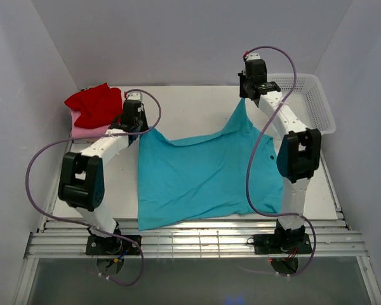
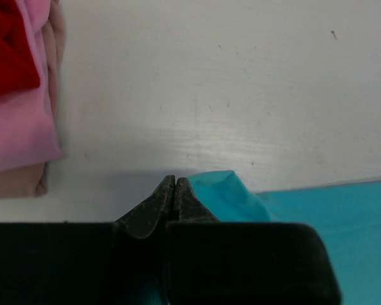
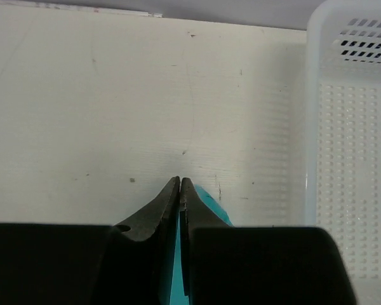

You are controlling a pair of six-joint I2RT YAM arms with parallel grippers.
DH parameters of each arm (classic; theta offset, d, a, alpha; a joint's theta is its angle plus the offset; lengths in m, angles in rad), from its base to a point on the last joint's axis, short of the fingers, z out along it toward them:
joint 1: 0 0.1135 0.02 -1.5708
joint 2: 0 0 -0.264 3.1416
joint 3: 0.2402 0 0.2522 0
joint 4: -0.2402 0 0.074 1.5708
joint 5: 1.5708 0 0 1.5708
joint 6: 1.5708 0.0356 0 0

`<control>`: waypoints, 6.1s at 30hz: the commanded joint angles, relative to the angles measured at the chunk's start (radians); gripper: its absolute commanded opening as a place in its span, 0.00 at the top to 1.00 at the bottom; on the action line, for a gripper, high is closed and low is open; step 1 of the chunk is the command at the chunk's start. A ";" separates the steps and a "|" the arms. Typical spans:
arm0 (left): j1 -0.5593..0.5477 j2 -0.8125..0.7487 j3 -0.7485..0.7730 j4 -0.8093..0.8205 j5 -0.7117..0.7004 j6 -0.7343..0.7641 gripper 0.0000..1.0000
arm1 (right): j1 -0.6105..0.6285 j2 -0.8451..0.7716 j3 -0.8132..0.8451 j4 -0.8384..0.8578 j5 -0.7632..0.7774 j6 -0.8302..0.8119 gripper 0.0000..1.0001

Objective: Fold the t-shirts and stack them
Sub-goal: Flatten the tshirt out, then fold the tshirt

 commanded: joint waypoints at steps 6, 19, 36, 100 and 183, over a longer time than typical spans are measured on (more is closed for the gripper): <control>0.059 0.295 0.216 0.184 -0.008 0.134 1.00 | -0.032 0.165 0.185 0.100 0.056 -0.036 0.92; 0.086 0.122 0.054 0.182 0.026 0.195 1.00 | -0.040 -0.039 -0.057 0.026 0.161 -0.047 0.92; 0.054 0.005 -0.175 0.143 -0.051 0.203 1.00 | -0.035 -0.366 -0.376 -0.278 0.214 0.045 0.92; -0.171 0.044 -0.113 -0.037 -0.444 0.012 0.95 | -0.020 -0.044 -0.364 -0.171 0.089 0.045 0.92; -0.156 0.174 -0.113 0.100 -0.132 -0.075 0.84 | -0.113 -0.048 -0.453 -0.045 -0.008 0.094 0.64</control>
